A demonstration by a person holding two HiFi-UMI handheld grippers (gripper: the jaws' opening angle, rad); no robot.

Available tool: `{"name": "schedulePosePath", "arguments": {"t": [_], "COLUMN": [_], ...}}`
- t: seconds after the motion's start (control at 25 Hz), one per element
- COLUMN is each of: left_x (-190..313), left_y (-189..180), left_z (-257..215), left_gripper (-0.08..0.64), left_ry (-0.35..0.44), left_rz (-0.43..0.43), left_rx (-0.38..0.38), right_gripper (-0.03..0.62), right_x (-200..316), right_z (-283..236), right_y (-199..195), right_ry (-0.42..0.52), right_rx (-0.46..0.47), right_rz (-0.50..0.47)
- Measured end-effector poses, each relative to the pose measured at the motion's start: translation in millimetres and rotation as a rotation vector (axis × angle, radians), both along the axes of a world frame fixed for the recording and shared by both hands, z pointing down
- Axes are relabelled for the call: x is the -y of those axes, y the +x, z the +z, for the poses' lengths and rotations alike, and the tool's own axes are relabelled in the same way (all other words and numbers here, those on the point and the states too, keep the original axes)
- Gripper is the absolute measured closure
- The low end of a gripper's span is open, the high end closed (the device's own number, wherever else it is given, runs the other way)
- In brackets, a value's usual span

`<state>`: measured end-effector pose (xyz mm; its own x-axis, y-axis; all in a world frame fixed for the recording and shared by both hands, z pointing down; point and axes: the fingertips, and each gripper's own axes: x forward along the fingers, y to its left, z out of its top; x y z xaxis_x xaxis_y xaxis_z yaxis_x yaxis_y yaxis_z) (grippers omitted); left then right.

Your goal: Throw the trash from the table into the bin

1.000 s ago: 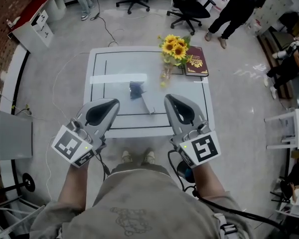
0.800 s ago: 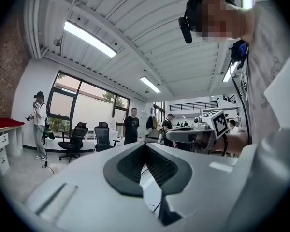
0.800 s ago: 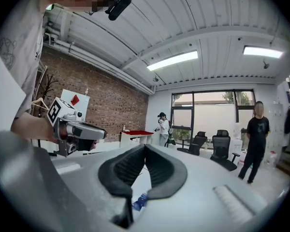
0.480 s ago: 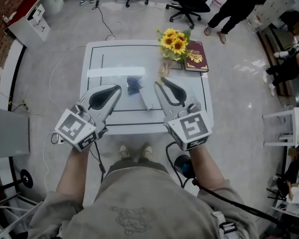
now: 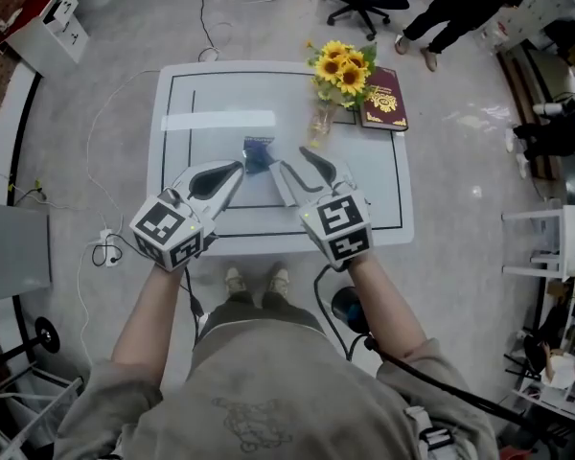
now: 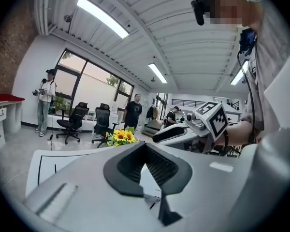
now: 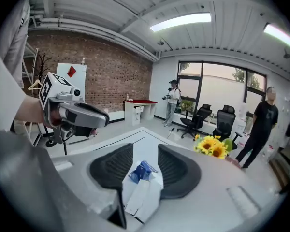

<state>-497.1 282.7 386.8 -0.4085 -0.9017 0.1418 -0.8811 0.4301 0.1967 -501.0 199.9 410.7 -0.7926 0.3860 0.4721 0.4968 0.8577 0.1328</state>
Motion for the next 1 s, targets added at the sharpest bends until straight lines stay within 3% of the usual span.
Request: {"name": "schedulePosePath", "arguments": {"t": [0.44,0.6,0.84,1.0], "left_x": [7,9,15,16], "left_y": [-17,-18,-14,-10], "left_z": [87,121,166,179], "left_gripper": [0.561,0.561,0.561,0.561], "left_ry": [-0.052,-0.096,-0.145,-0.161], "left_rz": [0.008,0.021,0.042,0.045], "left_rx": [-0.124,-0.171,-0.248,-0.264], "right_gripper": [0.413,0.396,0.388,0.376], "right_x": [-4,-2,0,3], "right_z": [140,170,200,216], "right_y": [-9,-6,-5,0], "right_ry": [0.115,0.174,0.128,0.228], "right_rx": [-0.289,-0.352,-0.419,-0.447], "right_rz": [0.002,0.007,0.028,0.018]}}
